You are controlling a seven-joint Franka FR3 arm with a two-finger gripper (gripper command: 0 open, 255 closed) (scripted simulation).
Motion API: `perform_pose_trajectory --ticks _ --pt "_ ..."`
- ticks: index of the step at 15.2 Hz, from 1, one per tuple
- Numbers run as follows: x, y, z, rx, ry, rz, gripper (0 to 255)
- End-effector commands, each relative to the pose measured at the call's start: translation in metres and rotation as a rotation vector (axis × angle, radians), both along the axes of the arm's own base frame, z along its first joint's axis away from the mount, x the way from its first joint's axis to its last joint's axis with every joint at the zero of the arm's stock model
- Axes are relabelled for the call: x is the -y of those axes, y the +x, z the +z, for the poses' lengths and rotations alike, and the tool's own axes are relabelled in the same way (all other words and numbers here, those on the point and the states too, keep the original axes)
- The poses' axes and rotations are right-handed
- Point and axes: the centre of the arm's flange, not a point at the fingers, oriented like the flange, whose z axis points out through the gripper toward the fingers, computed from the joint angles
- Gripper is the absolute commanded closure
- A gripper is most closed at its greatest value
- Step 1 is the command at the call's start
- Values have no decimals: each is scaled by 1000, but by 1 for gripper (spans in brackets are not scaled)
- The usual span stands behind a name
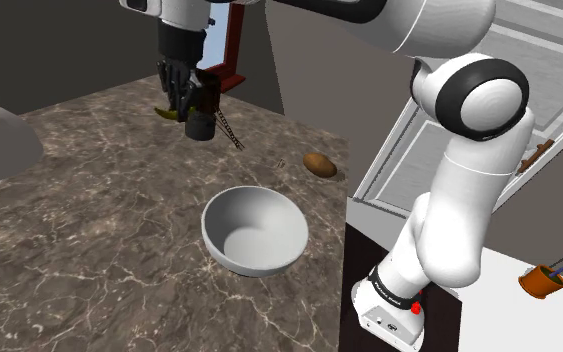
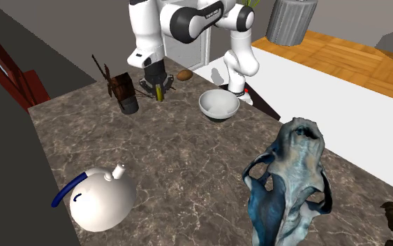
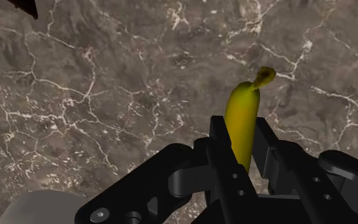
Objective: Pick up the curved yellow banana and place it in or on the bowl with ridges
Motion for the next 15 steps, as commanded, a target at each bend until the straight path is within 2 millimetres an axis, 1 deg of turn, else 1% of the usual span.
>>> perform_pose_trajectory --ticks 1,15 --pt "-1 -23 -1 0 0 0 255" --pt "-19 -207 -8 0 0 0 255"
